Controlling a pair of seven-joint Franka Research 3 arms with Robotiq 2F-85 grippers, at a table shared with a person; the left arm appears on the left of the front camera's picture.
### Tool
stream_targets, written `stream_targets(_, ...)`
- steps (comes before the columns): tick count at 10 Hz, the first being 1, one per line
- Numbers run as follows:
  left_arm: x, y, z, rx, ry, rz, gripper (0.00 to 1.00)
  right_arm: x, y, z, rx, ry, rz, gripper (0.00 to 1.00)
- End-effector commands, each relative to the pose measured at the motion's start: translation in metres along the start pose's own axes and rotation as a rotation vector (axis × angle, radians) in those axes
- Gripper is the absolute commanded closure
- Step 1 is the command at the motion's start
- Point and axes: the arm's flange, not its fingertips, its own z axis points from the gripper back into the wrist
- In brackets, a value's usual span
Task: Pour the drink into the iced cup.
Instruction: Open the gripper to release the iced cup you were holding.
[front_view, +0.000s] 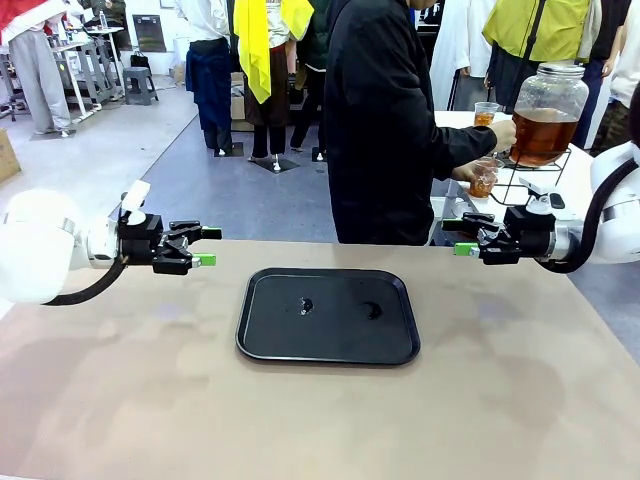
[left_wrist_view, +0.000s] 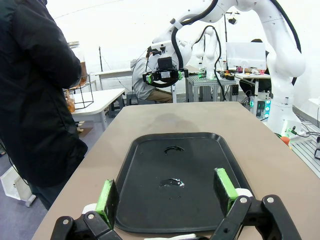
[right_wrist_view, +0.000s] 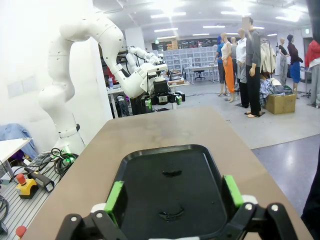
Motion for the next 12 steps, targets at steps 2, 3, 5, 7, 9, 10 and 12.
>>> stream_targets(2,0.0022,0.0012,-0.0003,0.0,-0.002,0.006,0.0,0.0022,-0.0001,0.0003,0.001,0.003,0.0,0.0)
stream_targets(3,0.0022,0.0012,-0.0003,0.0,-0.002,0.006,0.0,0.0022,-0.0001,0.0003,0.001,0.003,0.0,0.0)
stream_targets(5,0.0022,0.0012,-0.0003,0.0,-0.002,0.006,0.0,0.0022,-0.0001,0.0003,0.001,0.003,0.0,0.0)
stream_targets(7,0.0022,0.0012,-0.0003,0.0,-0.002,0.006,0.0,0.0022,-0.0001,0.0003,0.001,0.003,0.0,0.0)
stream_targets(9,0.0022,0.0012,-0.0003,0.0,-0.002,0.006,0.0,0.0022,-0.0001,0.0003,0.001,0.003,0.0,0.0)
stream_targets(10,0.0022,0.0012,-0.0003,0.0,-0.002,0.006,0.0,0.0022,-0.0001,0.0003,0.001,0.003,0.0,0.0)
stream_targets(12,0.0022,0.0012,-0.0003,0.0,-0.002,0.006,0.0,0.0022,-0.0001,0.0003,0.001,0.003,0.0,0.0)
